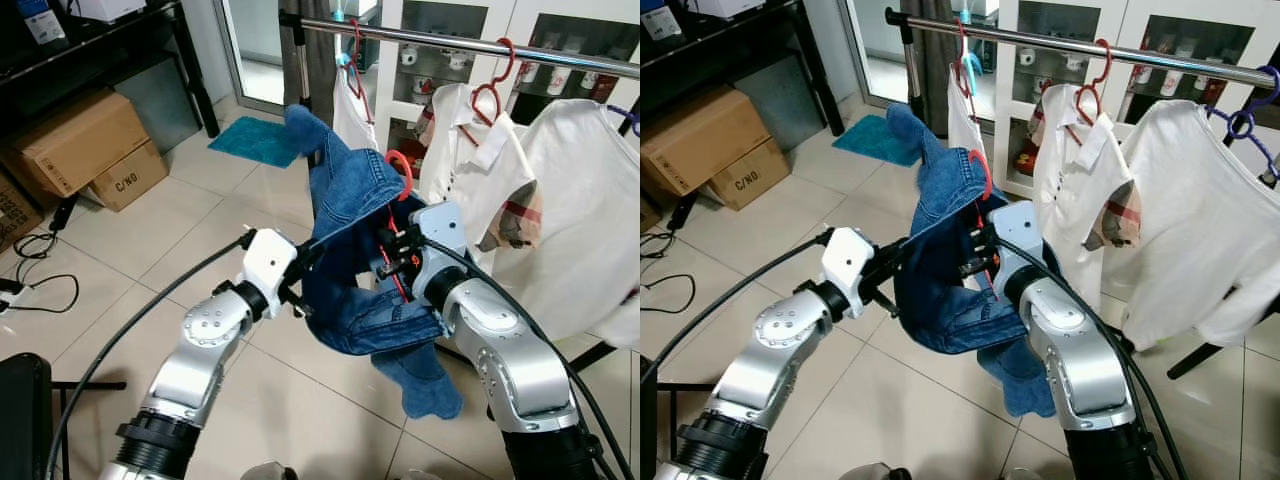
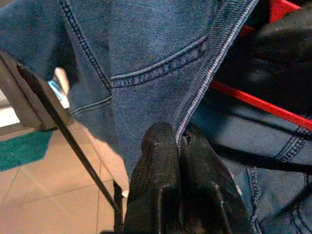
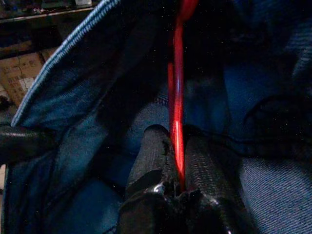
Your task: Hang hanger
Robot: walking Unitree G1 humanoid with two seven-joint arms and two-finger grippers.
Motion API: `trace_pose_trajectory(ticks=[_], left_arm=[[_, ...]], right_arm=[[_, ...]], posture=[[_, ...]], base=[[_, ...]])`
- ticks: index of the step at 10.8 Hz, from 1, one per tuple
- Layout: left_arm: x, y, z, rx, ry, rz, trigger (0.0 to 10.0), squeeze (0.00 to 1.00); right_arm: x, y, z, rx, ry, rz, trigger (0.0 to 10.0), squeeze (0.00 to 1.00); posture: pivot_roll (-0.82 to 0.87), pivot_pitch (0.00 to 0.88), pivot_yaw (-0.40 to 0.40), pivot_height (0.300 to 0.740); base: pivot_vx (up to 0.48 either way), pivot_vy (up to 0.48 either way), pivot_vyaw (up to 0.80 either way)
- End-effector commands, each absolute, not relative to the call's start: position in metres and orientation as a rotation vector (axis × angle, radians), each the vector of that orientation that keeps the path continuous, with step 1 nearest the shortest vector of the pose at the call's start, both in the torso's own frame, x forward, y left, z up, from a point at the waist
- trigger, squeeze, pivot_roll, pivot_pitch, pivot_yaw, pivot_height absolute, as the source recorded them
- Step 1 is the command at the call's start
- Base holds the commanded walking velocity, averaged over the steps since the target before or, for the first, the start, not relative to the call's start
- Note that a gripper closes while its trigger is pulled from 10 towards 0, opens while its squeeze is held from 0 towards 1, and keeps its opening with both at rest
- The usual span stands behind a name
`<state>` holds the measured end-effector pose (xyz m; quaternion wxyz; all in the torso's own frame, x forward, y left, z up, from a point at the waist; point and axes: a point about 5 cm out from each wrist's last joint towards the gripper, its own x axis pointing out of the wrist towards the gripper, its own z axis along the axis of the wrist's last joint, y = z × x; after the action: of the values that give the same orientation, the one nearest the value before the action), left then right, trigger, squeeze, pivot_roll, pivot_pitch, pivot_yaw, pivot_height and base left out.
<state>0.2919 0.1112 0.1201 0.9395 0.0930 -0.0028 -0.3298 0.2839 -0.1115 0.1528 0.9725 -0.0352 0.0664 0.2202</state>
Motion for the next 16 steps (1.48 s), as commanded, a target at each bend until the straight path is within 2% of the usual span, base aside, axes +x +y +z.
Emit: trace_pose_trajectory(ticks=[1, 3, 6, 8, 10, 12, 14, 15, 16], left_arm=[[0.293, 0.123, 0.123, 0.178, -0.006, -0.649, 0.0, 0.00], [0.303, 0.143, 0.140, 0.157, -0.063, -0.564, 0.0, 0.00], [0.326, 0.202, 0.198, 0.281, -0.187, -0.374, 0.0, 0.00], [0.336, 0.223, 0.216, 0.384, -0.188, -0.327, 0.0, 0.00], [0.342, 0.248, 0.213, 0.458, -0.133, -0.215, 0.0, 0.00], [0.343, 0.266, 0.204, 0.475, -0.086, -0.156, 0.0, 0.00], [0.341, 0.268, 0.204, 0.480, -0.099, -0.182, 0.0, 0.00], [0.341, 0.270, 0.202, 0.498, -0.089, -0.174, 0.0, 0.00], [0.341, 0.268, 0.200, 0.528, -0.085, -0.186, 0.0, 0.00]], right_arm=[[0.282, -0.111, 0.161, -0.070, 0.098, 0.447, 0.0, 0.00], [0.282, -0.119, 0.156, -0.153, 0.120, 0.447, 0.0, 0.00], [0.273, -0.131, 0.140, -0.353, 0.212, 0.663, 0.0, 0.00], [0.262, -0.133, 0.137, -0.415, 0.232, 0.807, 0.0, 0.00], [0.255, -0.139, 0.138, -0.407, 0.215, 0.870, 0.0, 0.00], [0.252, -0.148, 0.140, -0.310, 0.193, 0.857, 0.0, 0.00], [0.260, -0.170, 0.132, -0.322, 0.256, 0.717, 0.0, 0.00], [0.265, -0.176, 0.133, -0.288, 0.249, 0.646, 0.0, 0.00], [0.269, -0.179, 0.135, -0.328, 0.261, 0.614, 0.0, 0.00]], posture=[[-0.11, 0.046, 0.097, 0.740], [-0.11, 0.044, 0.097, 0.740], [-0.11, 0.028, 0.100, 0.740], [-0.10, 0.014, 0.109, 0.740], [-0.11, 0.007, 0.122, 0.740], [-0.11, 0.005, 0.131, 0.740], [-0.11, 0.006, 0.131, 0.740], [-0.11, 0.008, 0.133, 0.740], [-0.11, 0.011, 0.133, 0.740]], base=[[0.000, 0.000, 0.00], [0.000, 0.000, 0.00], [0.000, 0.000, 0.00], [0.000, 0.000, 0.00], [0.000, 0.000, 0.00], [0.000, 0.000, 0.00], [0.000, 0.000, 0.00], [0.000, 0.000, 0.00], [0.000, 0.000, 0.00]])
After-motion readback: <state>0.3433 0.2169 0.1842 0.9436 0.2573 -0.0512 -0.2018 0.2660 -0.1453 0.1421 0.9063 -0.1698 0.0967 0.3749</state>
